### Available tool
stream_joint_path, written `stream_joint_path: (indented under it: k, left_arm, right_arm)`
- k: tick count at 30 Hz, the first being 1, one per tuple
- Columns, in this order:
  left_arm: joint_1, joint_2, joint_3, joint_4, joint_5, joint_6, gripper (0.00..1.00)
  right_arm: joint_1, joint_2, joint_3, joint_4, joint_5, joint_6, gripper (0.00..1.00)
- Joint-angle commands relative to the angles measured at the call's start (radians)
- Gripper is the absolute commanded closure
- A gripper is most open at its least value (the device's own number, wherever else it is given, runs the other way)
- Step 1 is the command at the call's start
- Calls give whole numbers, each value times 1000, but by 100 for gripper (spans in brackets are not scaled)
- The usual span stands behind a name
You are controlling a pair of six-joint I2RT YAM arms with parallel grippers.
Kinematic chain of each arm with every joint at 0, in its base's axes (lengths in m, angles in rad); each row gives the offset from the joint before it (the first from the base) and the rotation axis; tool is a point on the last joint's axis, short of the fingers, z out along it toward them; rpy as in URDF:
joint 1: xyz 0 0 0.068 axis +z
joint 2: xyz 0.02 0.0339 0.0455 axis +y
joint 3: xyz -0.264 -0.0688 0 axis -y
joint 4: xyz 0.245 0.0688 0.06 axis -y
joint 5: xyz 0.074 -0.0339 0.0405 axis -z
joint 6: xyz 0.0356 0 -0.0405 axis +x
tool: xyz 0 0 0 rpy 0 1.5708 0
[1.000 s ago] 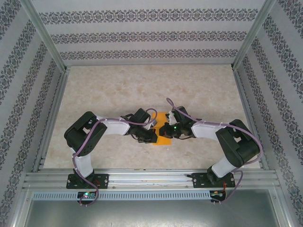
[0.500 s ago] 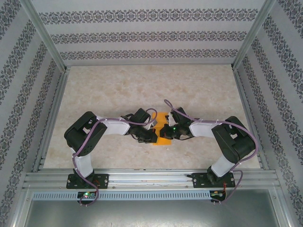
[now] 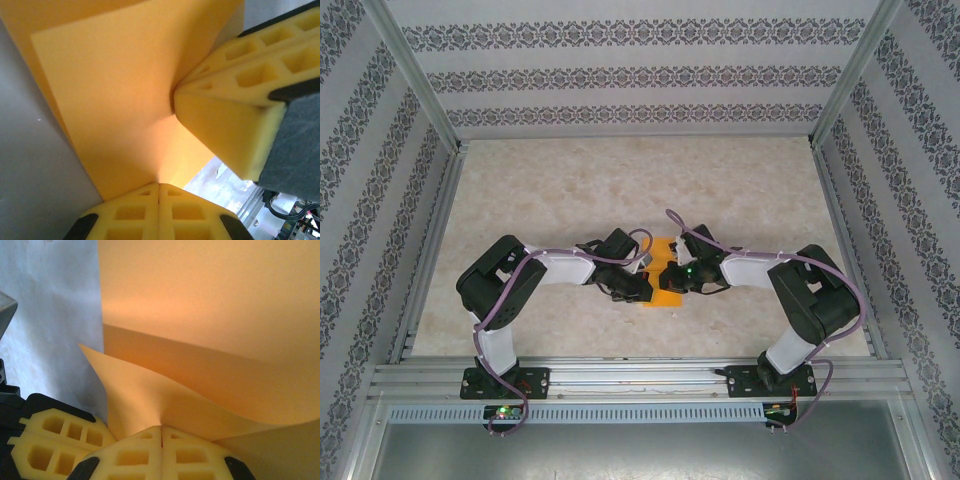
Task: Fold a paper plane with a square sheet of paper (fold left side to right side)
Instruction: Fold the triangle a second time at the center of the table.
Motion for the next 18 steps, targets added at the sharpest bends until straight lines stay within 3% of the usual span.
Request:
stream_joint_path:
  k: [1, 18]
  left_arm:
    - [-5, 61, -23, -110, -85, 16, 100]
    - [-5, 67, -24, -106, -82, 20, 100]
  right_arm:
    - [-44, 8, 13, -54, 80, -36, 100]
    - [-178, 21, 52, -100, 71, -109, 100]
